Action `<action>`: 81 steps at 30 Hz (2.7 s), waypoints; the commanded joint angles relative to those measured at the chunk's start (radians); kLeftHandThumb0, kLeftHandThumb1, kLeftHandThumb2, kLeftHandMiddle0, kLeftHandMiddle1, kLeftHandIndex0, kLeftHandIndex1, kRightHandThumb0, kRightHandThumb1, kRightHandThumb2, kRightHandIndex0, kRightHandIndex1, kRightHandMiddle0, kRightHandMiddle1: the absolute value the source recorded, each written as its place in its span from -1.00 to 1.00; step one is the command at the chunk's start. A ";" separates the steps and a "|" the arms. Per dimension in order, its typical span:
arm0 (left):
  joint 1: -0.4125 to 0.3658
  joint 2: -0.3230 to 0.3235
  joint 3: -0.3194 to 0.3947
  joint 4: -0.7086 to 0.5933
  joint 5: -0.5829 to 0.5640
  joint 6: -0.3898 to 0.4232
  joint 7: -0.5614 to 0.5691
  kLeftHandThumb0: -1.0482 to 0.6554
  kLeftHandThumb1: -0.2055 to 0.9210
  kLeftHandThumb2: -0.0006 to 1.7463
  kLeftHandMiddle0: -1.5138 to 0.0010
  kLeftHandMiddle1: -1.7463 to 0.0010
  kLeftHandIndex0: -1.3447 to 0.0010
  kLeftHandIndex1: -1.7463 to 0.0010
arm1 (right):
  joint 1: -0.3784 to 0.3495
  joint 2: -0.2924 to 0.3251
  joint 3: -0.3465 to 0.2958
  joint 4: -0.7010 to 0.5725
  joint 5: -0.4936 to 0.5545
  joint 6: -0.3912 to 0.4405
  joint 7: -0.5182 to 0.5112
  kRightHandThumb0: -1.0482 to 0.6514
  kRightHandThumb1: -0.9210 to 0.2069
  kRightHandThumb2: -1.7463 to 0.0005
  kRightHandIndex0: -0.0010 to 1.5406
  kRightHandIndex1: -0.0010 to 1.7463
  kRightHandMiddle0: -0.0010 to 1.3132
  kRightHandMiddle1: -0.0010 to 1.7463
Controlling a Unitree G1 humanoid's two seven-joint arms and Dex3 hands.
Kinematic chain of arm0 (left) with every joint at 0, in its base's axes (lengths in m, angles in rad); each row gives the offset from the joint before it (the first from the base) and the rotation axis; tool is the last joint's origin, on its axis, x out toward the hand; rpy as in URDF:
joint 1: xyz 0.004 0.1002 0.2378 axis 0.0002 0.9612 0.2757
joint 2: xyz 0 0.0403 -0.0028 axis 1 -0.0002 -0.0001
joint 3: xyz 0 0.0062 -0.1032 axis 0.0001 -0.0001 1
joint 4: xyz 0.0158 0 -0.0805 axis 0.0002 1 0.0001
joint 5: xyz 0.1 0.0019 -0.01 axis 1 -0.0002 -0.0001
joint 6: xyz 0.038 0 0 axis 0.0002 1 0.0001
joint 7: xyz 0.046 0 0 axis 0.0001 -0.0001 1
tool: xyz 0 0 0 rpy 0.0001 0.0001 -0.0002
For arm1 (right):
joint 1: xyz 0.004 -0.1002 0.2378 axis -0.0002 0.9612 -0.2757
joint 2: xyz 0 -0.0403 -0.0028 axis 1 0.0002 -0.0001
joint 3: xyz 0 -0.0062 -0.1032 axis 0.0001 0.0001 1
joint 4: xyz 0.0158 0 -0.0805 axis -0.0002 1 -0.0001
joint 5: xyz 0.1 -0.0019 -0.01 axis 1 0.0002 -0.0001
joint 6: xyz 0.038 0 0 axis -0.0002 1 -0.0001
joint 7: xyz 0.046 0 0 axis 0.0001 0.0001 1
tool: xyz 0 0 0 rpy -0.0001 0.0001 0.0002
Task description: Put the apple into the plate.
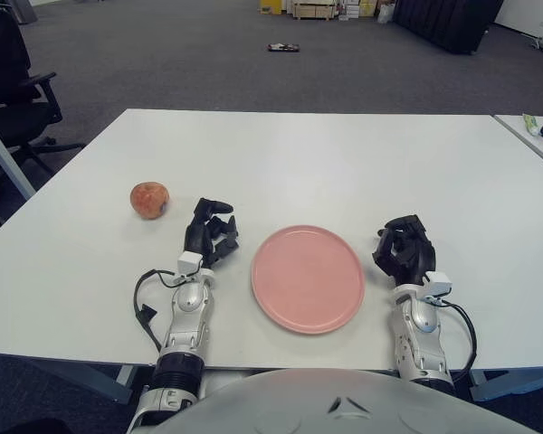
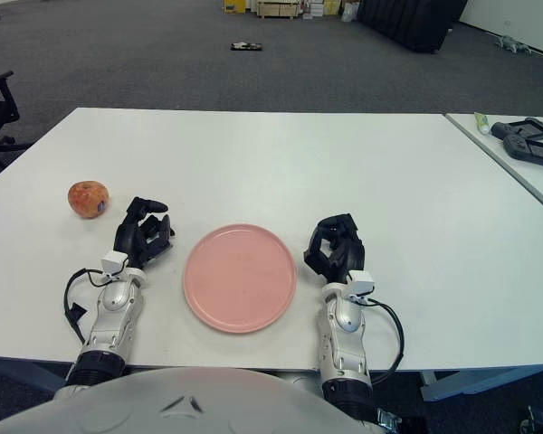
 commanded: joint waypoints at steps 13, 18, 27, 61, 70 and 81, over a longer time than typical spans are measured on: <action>0.015 0.009 0.009 -0.059 0.049 -0.065 0.045 -0.24 0.43 0.11 0.06 -1.00 0.41 -1.00 | 0.017 0.041 -0.008 0.015 0.016 0.059 -0.022 -0.26 -0.25 -0.26 0.41 1.00 -0.28 1.00; 0.008 0.026 0.016 -0.069 0.168 -0.101 0.143 -0.24 0.41 0.13 0.01 -1.00 0.40 -1.00 | 0.018 0.039 -0.006 0.014 0.016 0.060 -0.022 -0.26 -0.26 -0.25 0.41 1.00 -0.29 1.00; -0.030 0.134 0.006 -0.107 0.622 -0.091 0.527 -0.22 0.61 -0.05 0.06 -1.00 0.51 -1.00 | 0.018 0.046 -0.008 0.015 0.022 0.059 -0.028 -0.26 -0.26 -0.25 0.39 1.00 -0.29 1.00; -0.348 0.352 -0.129 0.139 0.871 0.407 0.876 -1.00 1.00 -0.48 1.00 0.99 1.00 0.98 | 0.023 0.041 0.000 0.009 0.004 0.064 -0.045 -0.27 -0.24 -0.27 0.41 1.00 -0.27 1.00; -0.440 0.429 -0.164 0.317 0.812 0.379 0.814 -1.00 1.00 -0.66 1.00 1.00 1.00 1.00 | 0.023 0.047 -0.003 0.008 0.012 0.059 -0.048 -0.27 -0.23 -0.27 0.40 1.00 -0.27 1.00; -0.539 0.468 -0.237 0.529 0.757 0.381 0.697 -1.00 0.97 -0.81 1.00 1.00 1.00 1.00 | 0.024 0.048 -0.002 0.006 0.010 0.058 -0.054 -0.27 -0.23 -0.27 0.39 1.00 -0.27 1.00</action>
